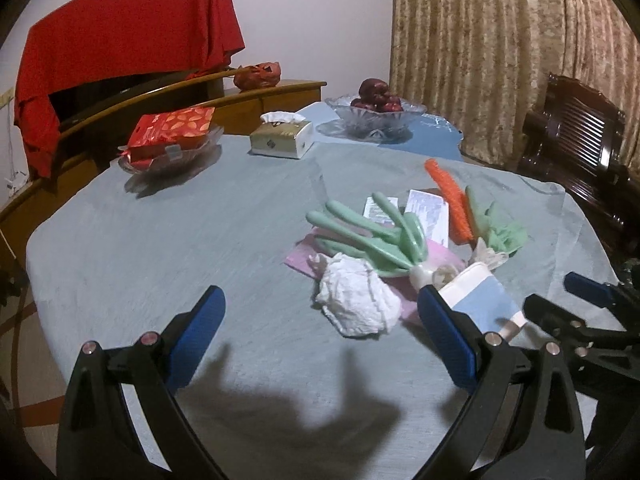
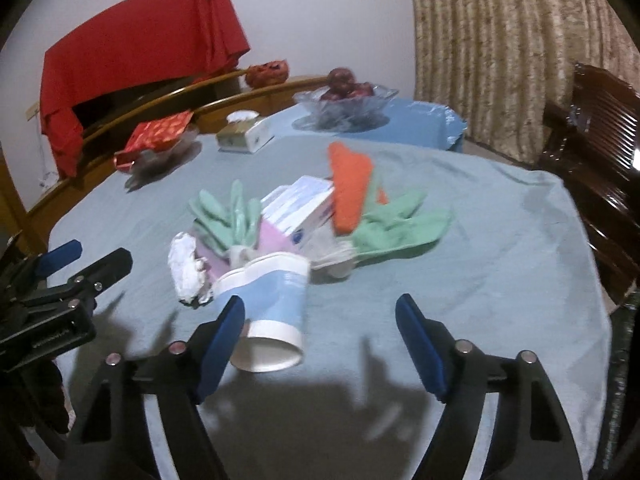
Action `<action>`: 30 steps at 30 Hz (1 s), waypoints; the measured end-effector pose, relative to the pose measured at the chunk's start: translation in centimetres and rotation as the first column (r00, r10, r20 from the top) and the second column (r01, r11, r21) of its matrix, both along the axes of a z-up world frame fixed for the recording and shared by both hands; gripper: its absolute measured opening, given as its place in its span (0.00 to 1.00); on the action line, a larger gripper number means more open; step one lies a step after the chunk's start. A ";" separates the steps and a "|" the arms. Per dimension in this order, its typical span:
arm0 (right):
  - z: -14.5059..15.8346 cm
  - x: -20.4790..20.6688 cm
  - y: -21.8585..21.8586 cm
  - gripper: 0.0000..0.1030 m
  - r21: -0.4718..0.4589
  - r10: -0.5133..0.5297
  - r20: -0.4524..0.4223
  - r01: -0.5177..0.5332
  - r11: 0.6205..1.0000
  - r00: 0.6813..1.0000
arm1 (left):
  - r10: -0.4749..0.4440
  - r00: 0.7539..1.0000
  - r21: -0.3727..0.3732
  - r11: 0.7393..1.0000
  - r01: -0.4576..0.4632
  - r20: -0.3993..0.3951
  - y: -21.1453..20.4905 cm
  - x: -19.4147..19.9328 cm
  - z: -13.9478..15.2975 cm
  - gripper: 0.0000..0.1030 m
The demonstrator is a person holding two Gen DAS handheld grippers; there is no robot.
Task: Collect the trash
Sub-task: 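Grasp the white-blue paper cup with the right gripper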
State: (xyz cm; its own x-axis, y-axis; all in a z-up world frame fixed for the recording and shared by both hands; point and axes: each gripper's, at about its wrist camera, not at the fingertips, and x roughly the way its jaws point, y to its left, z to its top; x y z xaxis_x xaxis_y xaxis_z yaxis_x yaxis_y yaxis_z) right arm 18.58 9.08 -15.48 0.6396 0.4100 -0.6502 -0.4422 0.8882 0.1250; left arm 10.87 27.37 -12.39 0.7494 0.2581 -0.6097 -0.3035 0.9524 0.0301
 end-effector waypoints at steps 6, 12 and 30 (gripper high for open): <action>-1.2 0.9 1.1 0.63 -0.010 0.013 -0.032 -0.013 1.000 0.999 | 0.010 1.000 -0.008 1.000 -0.010 -0.001 1.0 0.5 -0.5 0.91; -2.0 1.1 2.4 0.63 -0.006 0.047 -0.057 -0.048 0.999 0.997 | 0.025 1.000 -0.020 0.999 -0.025 -0.011 2.0 0.6 -1.1 0.91; -0.8 0.0 -0.6 0.39 0.025 0.062 -0.068 -0.060 0.998 0.996 | -0.006 1.000 -0.039 0.999 0.005 -0.024 0.5 2.0 -1.8 0.91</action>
